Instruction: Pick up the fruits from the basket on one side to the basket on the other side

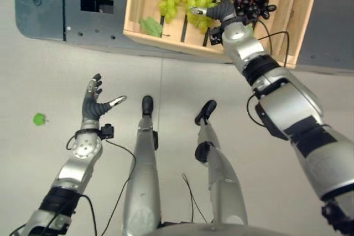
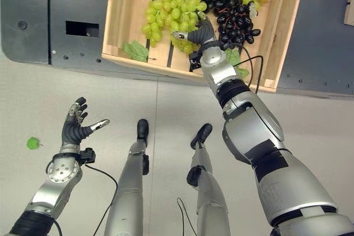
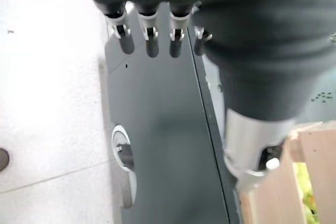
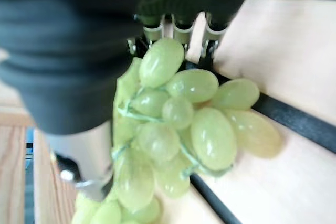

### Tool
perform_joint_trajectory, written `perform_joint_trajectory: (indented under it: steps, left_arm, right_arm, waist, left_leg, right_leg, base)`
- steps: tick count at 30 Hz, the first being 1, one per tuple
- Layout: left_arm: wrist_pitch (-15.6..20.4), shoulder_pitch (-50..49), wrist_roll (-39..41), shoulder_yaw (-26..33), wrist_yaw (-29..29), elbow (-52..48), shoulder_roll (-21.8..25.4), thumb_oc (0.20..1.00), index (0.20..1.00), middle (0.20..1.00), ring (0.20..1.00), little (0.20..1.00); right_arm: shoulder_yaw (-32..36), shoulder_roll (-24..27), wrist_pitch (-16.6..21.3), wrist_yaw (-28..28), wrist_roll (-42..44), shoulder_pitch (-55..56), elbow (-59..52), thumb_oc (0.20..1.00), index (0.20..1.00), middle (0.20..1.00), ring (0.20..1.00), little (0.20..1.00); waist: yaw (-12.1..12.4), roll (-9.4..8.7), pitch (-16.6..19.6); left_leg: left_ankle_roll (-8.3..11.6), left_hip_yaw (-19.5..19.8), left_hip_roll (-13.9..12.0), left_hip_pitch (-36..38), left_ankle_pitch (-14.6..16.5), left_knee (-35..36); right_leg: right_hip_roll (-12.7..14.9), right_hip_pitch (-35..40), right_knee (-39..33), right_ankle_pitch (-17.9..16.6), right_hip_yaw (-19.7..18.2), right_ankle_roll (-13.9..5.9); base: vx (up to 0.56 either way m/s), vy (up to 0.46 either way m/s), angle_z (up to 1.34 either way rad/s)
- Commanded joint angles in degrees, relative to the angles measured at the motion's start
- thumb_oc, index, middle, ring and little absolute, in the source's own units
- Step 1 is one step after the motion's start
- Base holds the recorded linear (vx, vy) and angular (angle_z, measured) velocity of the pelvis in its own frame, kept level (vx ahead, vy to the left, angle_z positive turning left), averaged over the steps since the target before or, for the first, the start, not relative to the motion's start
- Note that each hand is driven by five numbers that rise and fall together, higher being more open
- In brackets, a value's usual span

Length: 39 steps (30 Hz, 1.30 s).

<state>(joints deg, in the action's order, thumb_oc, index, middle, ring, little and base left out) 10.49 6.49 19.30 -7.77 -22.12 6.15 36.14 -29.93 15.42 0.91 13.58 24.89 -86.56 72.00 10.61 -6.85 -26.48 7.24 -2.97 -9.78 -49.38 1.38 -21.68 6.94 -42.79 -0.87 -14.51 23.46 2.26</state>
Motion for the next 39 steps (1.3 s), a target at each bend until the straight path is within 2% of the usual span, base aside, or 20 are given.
perform_joint_trajectory:
  steps: [1, 6, 10, 22, 27, 29, 30, 31, 32, 34, 37, 39]
  left_arm:
    - [2.47, 0.71, -1.33, -0.64, -1.14, -3.55, 2.05, 1.000, 1.000, 1.000, 1.000, 1.000]
    - [2.51, 1.50, -1.79, -1.22, -1.33, -3.26, 1.92, 1.000, 1.000, 1.000, 1.000, 1.000]
    - [2.72, 1.56, -2.07, -1.60, -1.22, -3.63, 2.09, 1.000, 1.000, 1.000, 1.000, 1.000]
    - [2.60, 1.66, -1.96, -1.04, -0.85, -4.02, 2.46, 1.000, 1.000, 1.000, 1.000, 1.000]
    - [2.63, 1.63, -1.69, -0.32, -0.28, -4.07, 2.39, 1.000, 1.000, 1.000, 1.000, 1.000]
    - [2.87, 1.68, -1.70, 0.81, 1.28, -4.33, 2.52, 1.000, 1.000, 1.000, 1.000, 1.000]
    - [2.86, 1.53, -1.67, 0.88, 1.36, -4.42, 2.50, 1.000, 1.000, 1.000, 1.000, 1.000]
    - [2.97, 1.22, -1.66, 1.36, 1.71, -4.57, 2.66, 1.000, 1.000, 1.000, 1.000, 1.000]
    - [3.25, 0.49, -1.28, 2.22, 2.85, -4.56, 2.84, 1.000, 1.000, 1.000, 1.000, 1.000]
    - [3.44, 0.09, -1.09, 2.59, 3.38, -4.63, 3.00, 1.000, 1.000, 1.000, 1.000, 1.000]
    - [4.25, -0.73, -0.29, 3.07, 5.57, -4.10, 2.81, 1.000, 1.000, 1.000, 1.000, 1.000]
    - [4.56, -0.66, -0.07, 3.11, 6.13, -4.03, 2.78, 1.000, 1.000, 1.000, 1.000, 1.000]
  right_arm:
    - [-1.79, -3.87, -2.15, -0.77, -2.40, 0.38, 3.99, 0.200, 0.200, 0.200, 0.200, 0.200]
    - [-3.40, -2.85, -3.07, -1.04, -6.66, 0.52, 4.77, 0.200, 0.200, 0.200, 0.200, 0.200]
    - [-5.54, -2.02, -3.70, -1.29, -10.76, -0.03, 4.88, 0.200, 0.200, 0.200, 0.200, 0.200]
    - [-6.15, -1.06, -3.77, -1.70, -10.72, -0.87, 4.25, 0.200, 0.200, 0.200, 0.200, 0.200]
    - [-4.84, -0.93, -2.30, -3.34, -4.64, 0.17, 1.50, 0.200, 0.200, 0.200, 0.200, 0.200]
    - [-4.99, -0.26, -0.44, -7.93, 4.19, 2.62, -4.59, 0.200, 0.200, 0.200, 0.200, 0.200]
    - [-5.11, -0.14, -0.49, -7.97, 4.47, 2.81, -4.83, 0.200, 0.200, 0.200, 0.200, 0.200]
    - [-5.24, 0.46, -0.12, -8.66, 6.95, 3.28, -5.89, 0.200, 0.200, 0.200, 0.200, 0.200]
    - [-5.72, 1.52, 0.72, -12.31, 14.90, 5.31, -11.17, 0.200, 0.200, 0.200, 0.200, 0.200]
    - [-6.63, 2.53, 1.05, -13.62, 16.54, 6.06, -12.34, 0.200, 0.200, 0.200, 0.200, 0.200]
    - [-6.44, 7.24, 2.03, -17.98, 26.59, 10.29, -18.05, 0.200, 0.200, 0.200, 0.200, 0.200]
    - [-5.70, 8.30, 2.09, -19.07, 29.73, 11.39, -19.37, 0.200, 0.200, 0.200, 0.200, 0.200]
  waist:
    - [2.28, 1.40, -3.31]
    - [2.58, 1.70, -3.31]
    - [2.53, 1.23, -3.31]
    - [2.33, -0.11, -3.31]
    - [2.27, -0.45, -3.31]
    - [2.00, -1.08, -3.31]
    - [1.99, -1.07, -3.31]
    - [1.97, -1.40, -3.31]
    - [1.62, -2.07, -3.31]
    - [1.56, -2.41, -3.31]
    - [1.56, -2.67, -3.31]
    - [1.66, -2.55, -3.31]
  left_leg:
    - [-2.88, 1.88, 4.41, 4.86, -3.06, 9.63]
    - [-2.99, 2.06, 4.71, 4.50, -2.93, 9.12]
    - [-3.01, 2.27, 4.67, 4.47, -2.87, 8.87]
    - [-3.03, 2.85, 4.62, 4.71, -2.94, 8.93]
    - [-3.01, 3.13, 4.65, 4.69, -2.90, 8.71]
    - [-2.84, 3.10, 4.50, 4.74, -2.95, 8.36]
    - [-2.83, 3.08, 4.51, 4.83, -2.96, 8.39]
    - [-2.76, 3.01, 4.48, 5.05, -3.00, 8.46]
    - [-2.58, 2.79, 4.41, 5.55, -3.06, 8.45]
    - [-2.50, 2.67, 4.40, 5.86, -3.09, 8.51]
    - [-2.35, 2.32, 4.41, 7.45, -3.13, 8.55]
    - [-2.36, 2.23, 4.46, 8.01, -3.08, 8.58]
  right_leg:
    - [6.01, 4.40, 8.00, 7.48, 0.33, -11.88]
    - [6.07, 4.29, 8.03, 7.43, 0.28, -11.91]
    - [5.95, 4.45, 7.93, 7.32, 0.39, -11.93]
    - [5.78, 5.43, 7.51, 7.13, 0.88, -12.03]
    - [5.78, 5.74, 7.53, 7.19, 0.95, -12.04]
    - [5.84, 5.92, 7.81, 7.28, 1.17, -11.97]
    - [5.86, 5.98, 7.82, 7.31, 1.15, -11.97]
    - [5.85, 6.18, 7.86, 7.36, 1.24, -11.96]
    - [5.91, 6.55, 7.95, 7.32, 1.47, -11.95]
    - [5.96, 6.74, 8.00, 7.28, 1.47, -11.93]
    - [6.30, 8.32, 8.10, 7.35, 1.60, -11.95]
    - [6.37, 8.92, 8.09, 7.37, 1.68, -12.00]
  base:
    - [0.01, 0.018, 0.04]
    - [0.00, 0.000, 0.00]
    - [0.00, 0.000, 0.00]
    - [0.00, 0.000, 0.01]
    - [0.00, 0.000, 0.00]
    - [0.00, 0.000, 0.00]
    - [-0.01, 0.000, 0.03]
    - [-0.02, 0.003, 0.04]
    - [0.00, 0.000, 0.00]
    - [0.00, 0.000, 0.00]
    - [0.00, 0.000, 0.00]
    - [-0.01, -0.006, 0.02]
